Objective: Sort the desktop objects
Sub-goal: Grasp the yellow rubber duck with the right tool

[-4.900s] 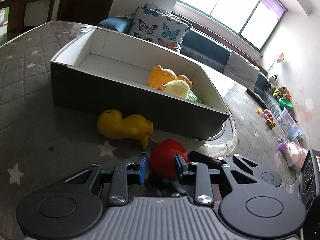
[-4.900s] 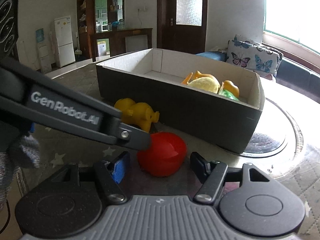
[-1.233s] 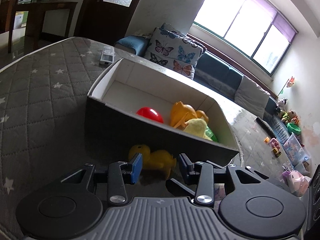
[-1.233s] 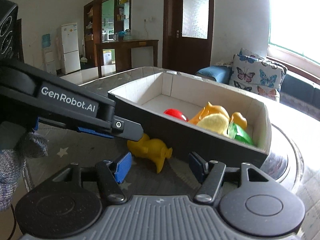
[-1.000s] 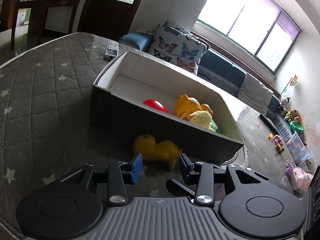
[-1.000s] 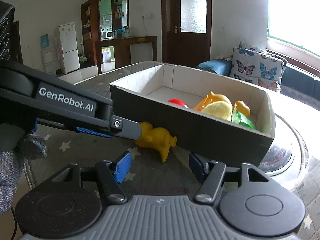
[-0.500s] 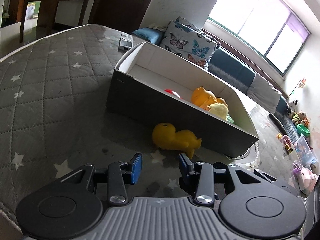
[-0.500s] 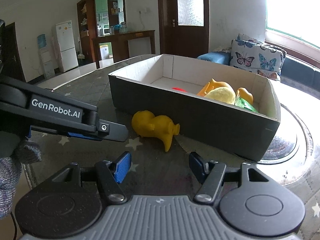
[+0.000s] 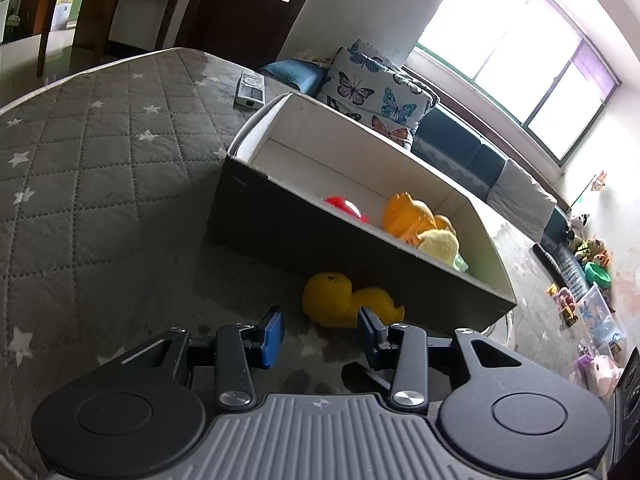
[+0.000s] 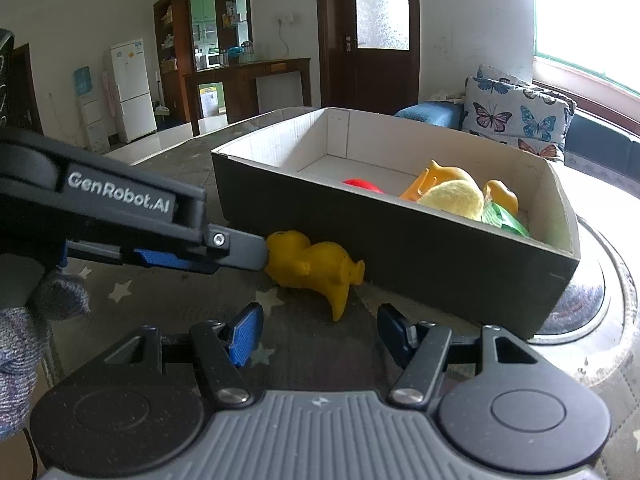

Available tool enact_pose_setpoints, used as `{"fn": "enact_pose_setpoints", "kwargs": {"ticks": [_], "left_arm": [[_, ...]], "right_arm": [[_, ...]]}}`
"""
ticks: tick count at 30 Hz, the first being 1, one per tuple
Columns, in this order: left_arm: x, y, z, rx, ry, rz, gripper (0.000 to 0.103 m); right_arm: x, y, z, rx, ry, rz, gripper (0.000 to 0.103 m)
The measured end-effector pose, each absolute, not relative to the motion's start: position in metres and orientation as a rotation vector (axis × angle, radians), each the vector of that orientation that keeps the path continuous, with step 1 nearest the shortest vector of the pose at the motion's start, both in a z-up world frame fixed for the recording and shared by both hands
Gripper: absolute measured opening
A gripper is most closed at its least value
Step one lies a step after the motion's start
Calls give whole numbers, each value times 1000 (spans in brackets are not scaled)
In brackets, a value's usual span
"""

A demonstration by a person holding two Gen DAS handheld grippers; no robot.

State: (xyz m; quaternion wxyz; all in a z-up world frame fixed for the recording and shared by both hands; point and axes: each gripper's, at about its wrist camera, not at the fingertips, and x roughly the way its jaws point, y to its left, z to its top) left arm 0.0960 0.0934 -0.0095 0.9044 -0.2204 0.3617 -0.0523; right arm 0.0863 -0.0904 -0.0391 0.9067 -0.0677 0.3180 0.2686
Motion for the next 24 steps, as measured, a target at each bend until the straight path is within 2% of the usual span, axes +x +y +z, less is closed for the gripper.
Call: {"fn": "enact_pose_setpoints", "kwargs": {"ticks": [7, 13, 18, 24], "left_arm": [[113, 97, -12, -472, 756, -118, 43], [124, 100, -18, -490, 776, -130, 43], [130, 102, -22, -507, 779, -163, 35], [126, 102, -18, -487, 766, -173, 34]], "right_arm": [[98, -84, -40, -140, 667, 557, 63], [106, -78, -42, -144, 673, 563, 53], [108, -73, -46, -167, 666, 560, 49], [106, -74, -45, -170, 662, 565, 44]]}}
